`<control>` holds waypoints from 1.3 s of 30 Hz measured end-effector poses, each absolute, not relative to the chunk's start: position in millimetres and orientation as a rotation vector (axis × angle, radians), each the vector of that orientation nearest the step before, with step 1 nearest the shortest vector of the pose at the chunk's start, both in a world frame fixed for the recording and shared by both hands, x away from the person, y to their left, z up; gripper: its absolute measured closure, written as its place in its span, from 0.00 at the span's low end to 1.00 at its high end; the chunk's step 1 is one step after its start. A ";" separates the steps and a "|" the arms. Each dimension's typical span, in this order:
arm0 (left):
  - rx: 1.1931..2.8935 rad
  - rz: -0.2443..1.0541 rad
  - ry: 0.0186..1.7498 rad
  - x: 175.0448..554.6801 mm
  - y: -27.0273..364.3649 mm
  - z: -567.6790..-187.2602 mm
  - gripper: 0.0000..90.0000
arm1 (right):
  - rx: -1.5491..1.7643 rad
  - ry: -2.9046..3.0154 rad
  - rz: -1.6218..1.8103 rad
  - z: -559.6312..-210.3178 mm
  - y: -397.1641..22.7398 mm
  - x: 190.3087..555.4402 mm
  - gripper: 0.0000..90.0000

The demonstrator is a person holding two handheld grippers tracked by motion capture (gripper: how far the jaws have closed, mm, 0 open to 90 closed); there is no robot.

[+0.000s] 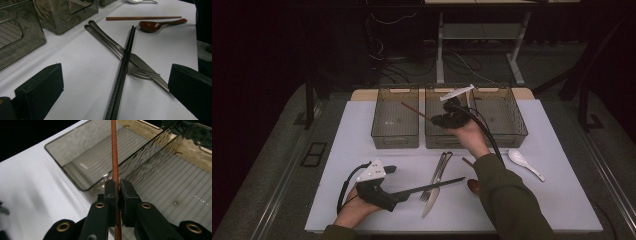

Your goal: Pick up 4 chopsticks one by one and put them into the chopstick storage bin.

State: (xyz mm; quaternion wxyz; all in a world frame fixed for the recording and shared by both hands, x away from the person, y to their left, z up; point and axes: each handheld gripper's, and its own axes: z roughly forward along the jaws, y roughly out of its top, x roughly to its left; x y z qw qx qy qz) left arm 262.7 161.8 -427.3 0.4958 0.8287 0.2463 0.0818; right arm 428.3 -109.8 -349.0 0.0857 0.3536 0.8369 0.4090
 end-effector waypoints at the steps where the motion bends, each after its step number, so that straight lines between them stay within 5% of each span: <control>1: 2.008 0.198 0.598 262.7 161.7 -427.3 0.00 | 1.061 2.496 1.216 -350.1 -106.7 430.7 0.94; 39: 2.024 0.215 0.591 264.4 159.6 -428.0 0.00 | 1.190 2.488 1.067 -357.6 -17.9 490.4 0.93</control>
